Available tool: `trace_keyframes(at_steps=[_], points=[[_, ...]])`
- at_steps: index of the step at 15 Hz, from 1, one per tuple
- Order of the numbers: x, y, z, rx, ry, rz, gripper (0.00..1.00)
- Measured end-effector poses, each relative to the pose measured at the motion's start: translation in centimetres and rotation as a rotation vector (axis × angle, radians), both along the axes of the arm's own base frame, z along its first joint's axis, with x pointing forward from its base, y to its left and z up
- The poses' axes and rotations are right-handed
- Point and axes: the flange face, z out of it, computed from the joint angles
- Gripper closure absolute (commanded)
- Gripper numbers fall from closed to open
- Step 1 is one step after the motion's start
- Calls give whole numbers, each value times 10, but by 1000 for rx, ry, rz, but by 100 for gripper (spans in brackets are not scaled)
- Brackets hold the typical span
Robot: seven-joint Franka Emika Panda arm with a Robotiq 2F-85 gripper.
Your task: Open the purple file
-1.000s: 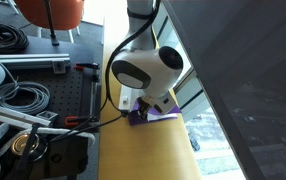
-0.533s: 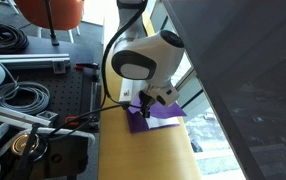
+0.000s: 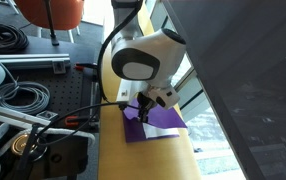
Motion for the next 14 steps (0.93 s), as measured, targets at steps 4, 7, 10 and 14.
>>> trace_keyframes(at_steps=[4,7,10,14], points=[[-8,30,14,-31,-3,62,100],[-15,52,34,-94,-36,84,100],[-20,61,55,-184,-81,102,100],[-26,57,72,-286,-123,97,100]])
